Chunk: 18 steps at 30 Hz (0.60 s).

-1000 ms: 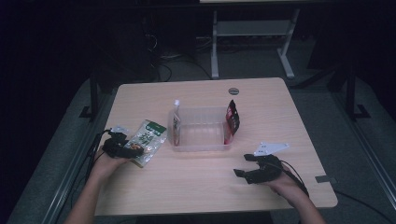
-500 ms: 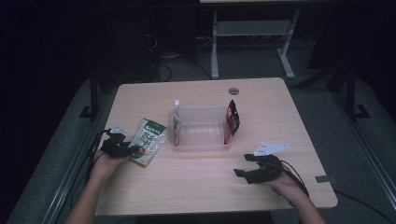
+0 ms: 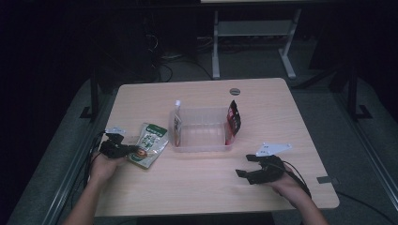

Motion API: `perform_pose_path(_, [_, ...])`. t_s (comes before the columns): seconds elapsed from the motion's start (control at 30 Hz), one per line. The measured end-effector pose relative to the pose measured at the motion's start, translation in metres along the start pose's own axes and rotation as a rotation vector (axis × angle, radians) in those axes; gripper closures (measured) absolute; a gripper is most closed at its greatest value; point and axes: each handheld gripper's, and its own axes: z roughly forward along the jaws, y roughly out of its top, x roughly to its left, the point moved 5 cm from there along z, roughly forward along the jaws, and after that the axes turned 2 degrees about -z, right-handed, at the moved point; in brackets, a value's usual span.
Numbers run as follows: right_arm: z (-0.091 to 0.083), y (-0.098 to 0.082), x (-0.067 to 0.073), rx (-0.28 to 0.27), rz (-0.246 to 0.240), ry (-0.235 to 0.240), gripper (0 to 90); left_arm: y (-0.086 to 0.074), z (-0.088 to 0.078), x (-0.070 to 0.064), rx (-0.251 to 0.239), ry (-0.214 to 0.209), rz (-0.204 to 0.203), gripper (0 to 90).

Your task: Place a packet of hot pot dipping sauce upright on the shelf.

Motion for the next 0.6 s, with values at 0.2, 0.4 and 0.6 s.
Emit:
perform_pose_path(0.2, [0.000, 0.000, 0.000, 0.000, 0.004, -0.001, 24.9, 0.003, -0.015, -0.001, -0.036, -0.025, 0.005, 90.0])
perform_pose_path(0.4, [-0.001, 0.001, 0.000, -0.008, 0.001, 0.000, 24.9, 0.002, -0.034, -0.001, -0.078, -0.023, -0.017, 90.0])
perform_pose_path(0.6, [-0.004, 0.001, -0.001, -0.017, 0.022, 0.001, 24.8, -0.003, -0.055, -0.006, -0.098, -0.027, -0.028, 90.0])
